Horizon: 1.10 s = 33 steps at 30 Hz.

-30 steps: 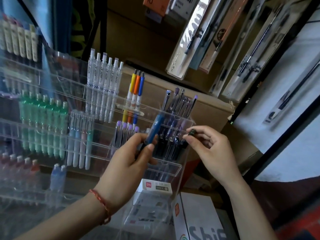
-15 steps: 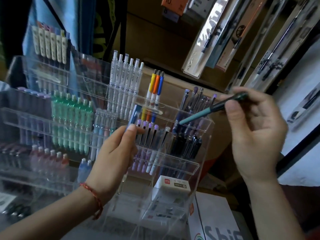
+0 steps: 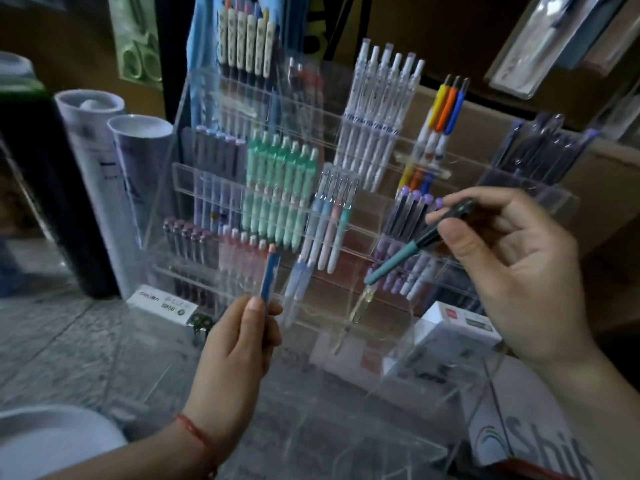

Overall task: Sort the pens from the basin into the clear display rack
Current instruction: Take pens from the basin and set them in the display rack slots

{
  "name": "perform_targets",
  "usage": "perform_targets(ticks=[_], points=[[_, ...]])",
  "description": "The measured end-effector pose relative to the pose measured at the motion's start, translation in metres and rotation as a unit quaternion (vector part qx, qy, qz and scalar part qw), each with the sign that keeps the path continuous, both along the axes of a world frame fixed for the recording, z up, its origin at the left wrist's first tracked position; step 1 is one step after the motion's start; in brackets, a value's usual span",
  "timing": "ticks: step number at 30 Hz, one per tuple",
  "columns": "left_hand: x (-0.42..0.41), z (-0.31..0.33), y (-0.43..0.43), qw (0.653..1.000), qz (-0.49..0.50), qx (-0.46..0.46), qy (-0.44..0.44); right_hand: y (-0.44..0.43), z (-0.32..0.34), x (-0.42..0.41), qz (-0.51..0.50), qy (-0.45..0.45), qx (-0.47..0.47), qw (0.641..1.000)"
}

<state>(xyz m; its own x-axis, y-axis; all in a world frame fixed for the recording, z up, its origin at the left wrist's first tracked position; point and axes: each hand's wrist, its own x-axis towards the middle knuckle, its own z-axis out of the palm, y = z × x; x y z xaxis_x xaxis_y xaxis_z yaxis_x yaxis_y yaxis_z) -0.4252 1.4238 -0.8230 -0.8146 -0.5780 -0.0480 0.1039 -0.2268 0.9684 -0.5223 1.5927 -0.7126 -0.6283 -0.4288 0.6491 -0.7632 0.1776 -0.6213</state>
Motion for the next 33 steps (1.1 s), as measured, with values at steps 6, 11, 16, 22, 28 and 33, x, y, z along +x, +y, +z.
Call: perform_targets(ticks=[6, 11, 16, 22, 28, 33], points=[[0.007, -0.006, -0.003, 1.000, -0.021, -0.022, -0.007, 0.002, -0.001, -0.004, -0.024, 0.060, 0.002, 0.998], [0.005, -0.002, 0.001, 0.998, -0.057, -0.023, 0.000, 0.000, -0.039, -0.010, -0.020, -0.109, 0.108, 0.988], [0.001, 0.000, 0.011, 0.993, -0.117, -0.021, 0.001, -0.004, -0.059, -0.017, -0.047, -0.183, 0.121, 0.975], [-0.006, 0.006, 0.022, 0.982, -0.187, 0.022, -0.011, -0.010, -0.069, -0.012, -0.085, -0.143, 0.246, 0.955], [-0.005, 0.008, 0.025, 0.968, -0.242, 0.059, -0.022, -0.007, -0.057, -0.002, -0.110, -0.095, 0.292, 0.945], [-0.007, 0.010, 0.028, 0.962, -0.263, 0.072, -0.014, -0.005, -0.038, 0.018, 0.003, -0.217, 0.184, 0.959]])
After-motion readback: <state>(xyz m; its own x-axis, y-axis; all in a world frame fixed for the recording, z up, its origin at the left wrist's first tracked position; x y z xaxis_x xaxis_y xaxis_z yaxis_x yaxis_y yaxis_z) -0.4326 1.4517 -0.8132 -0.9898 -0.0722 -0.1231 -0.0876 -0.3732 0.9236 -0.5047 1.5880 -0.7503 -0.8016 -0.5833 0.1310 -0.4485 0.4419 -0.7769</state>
